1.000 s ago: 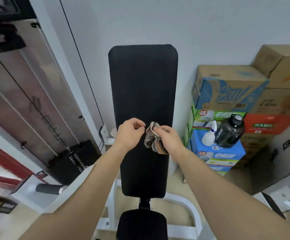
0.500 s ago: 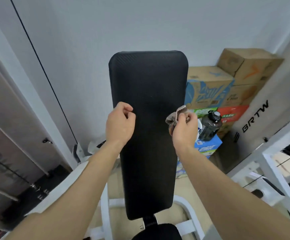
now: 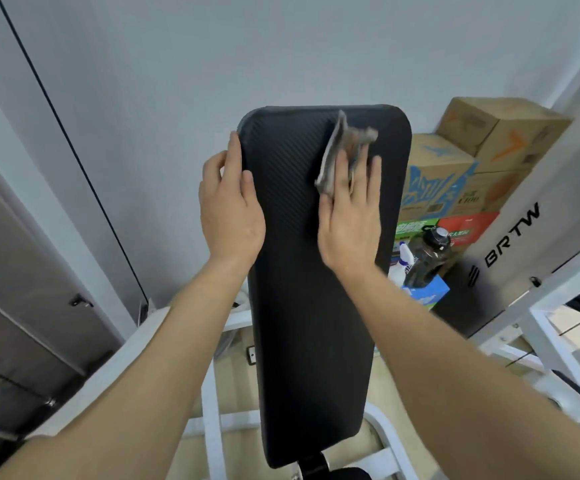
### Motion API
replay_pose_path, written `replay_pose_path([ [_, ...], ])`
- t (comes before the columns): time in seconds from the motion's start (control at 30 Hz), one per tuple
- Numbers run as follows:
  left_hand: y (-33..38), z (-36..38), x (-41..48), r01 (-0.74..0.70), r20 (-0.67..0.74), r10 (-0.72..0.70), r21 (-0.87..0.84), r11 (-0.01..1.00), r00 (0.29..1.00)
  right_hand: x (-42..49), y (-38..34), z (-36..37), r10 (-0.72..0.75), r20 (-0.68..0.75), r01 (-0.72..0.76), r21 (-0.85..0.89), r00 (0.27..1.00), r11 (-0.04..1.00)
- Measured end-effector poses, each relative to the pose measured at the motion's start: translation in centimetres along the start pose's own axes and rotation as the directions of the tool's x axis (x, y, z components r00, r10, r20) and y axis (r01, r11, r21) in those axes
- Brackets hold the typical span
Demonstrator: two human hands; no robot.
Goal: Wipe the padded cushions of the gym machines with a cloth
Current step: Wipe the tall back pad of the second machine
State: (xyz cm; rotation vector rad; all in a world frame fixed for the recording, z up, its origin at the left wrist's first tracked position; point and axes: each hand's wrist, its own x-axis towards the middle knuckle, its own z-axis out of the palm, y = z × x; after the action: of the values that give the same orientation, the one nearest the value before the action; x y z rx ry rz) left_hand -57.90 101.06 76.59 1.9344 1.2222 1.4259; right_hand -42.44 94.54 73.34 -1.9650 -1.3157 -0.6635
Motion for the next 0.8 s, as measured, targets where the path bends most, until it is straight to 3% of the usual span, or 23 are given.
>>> replay_pose_path([
  [0.07,-0.7,0.6,-0.3,-0.015,-0.023,0.014,-0.041,0.999,1.0,-5.1,1.0,2.4,-0.029,0.027,0.031,-0.056,0.999,0.998],
  [0.17,-1.1,1.2,-0.3,-0.041,-0.054,0.038,-0.06,0.997,0.998,-10.8,1.8,3.5,-0.181,0.13,0.196,-0.115,0.975,0.974],
  [0.27,-1.3,1.3,-0.3,-0.06,-0.069,0.057,-0.047,0.997,0.996,-6.7,2.5,2.2,-0.286,0.148,0.302,-0.101,0.947,0.948],
  [0.43,-1.2,1.3,-0.4,-0.024,-0.054,0.022,-0.039,0.999,0.998,1.4,3.9,-0.2,-0.038,0.022,0.038,-0.008,0.999,0.999],
  [0.57,-0.8,1.3,-0.4,0.014,-0.063,-0.018,-0.063,0.998,0.998,-3.7,3.6,1.6,0.235,-0.009,-0.234,0.077,0.972,0.969],
  [0.6,-0.7,1.2,-0.4,0.029,-0.058,-0.033,-0.082,0.996,0.998,-5.5,2.8,2.0,0.239,0.019,-0.24,0.053,0.971,0.969],
  [0.63,-0.5,1.1,-0.3,0.045,-0.049,-0.05,-0.106,0.993,0.998,-7.0,1.6,2.4,0.169,0.055,-0.17,0.023,0.984,0.985],
  [0.7,-0.2,0.4,0.0,0.06,-0.035,-0.066,-0.147,0.987,0.997,-8.4,-0.7,2.7,-0.145,0.134,0.145,0.004,0.98,0.989],
  [0.77,0.0,-0.7,0.5,0.09,-0.009,-0.093,-0.185,0.979,0.996,-6.2,-2.4,2.2,-0.418,0.147,0.42,0.017,0.897,0.907],
  [0.8,0.1,-1.2,0.8,0.132,0.013,-0.132,-0.226,0.965,0.991,-4.1,-3.0,1.7,-0.488,0.127,0.49,0.015,0.864,0.872],
])
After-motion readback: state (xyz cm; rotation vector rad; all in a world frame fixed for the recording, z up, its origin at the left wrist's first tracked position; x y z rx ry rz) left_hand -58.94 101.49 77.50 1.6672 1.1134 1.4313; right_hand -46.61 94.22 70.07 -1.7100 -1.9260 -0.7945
